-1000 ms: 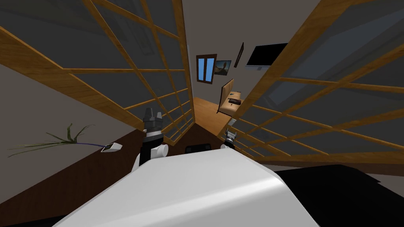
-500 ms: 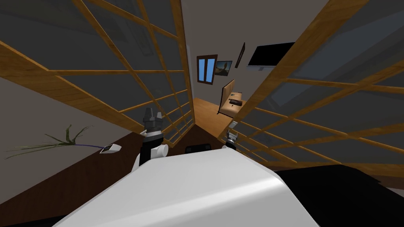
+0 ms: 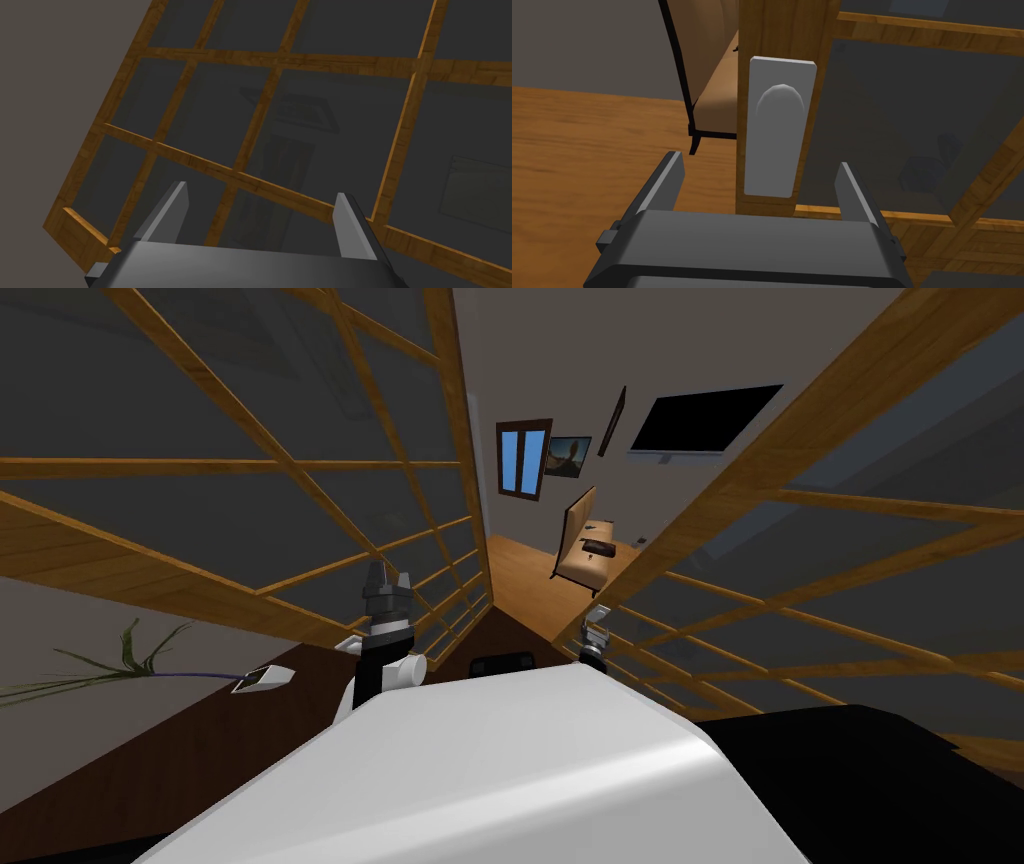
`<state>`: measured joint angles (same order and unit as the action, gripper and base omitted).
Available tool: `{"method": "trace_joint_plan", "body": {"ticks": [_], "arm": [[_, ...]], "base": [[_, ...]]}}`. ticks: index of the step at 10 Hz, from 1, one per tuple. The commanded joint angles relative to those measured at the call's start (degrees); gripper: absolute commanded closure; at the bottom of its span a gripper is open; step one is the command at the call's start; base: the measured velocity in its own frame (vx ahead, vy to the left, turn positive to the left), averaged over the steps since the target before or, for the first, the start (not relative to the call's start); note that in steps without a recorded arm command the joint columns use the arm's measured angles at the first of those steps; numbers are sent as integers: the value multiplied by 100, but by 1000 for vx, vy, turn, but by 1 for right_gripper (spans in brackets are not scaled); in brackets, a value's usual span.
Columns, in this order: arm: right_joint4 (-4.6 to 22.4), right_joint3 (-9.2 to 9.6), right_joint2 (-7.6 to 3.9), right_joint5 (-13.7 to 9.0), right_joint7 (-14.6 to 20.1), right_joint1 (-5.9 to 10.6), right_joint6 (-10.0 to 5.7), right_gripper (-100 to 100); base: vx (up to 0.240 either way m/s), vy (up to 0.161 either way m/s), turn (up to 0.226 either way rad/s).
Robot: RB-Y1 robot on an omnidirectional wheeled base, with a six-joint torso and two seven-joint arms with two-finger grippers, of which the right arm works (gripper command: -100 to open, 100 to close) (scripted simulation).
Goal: Pull the door open
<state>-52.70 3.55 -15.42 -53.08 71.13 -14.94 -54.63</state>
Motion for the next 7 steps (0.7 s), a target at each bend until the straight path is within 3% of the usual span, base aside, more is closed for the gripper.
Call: {"method": "trace_joint_plan", "body": {"ticks": [1,7], "arm": [[122,30,-115,24,205,-21,-40,-100],[433,109,-511,82,807,-107,-114,-100]], "base": [[81,-12,-23],[99,-14,-24]]}}
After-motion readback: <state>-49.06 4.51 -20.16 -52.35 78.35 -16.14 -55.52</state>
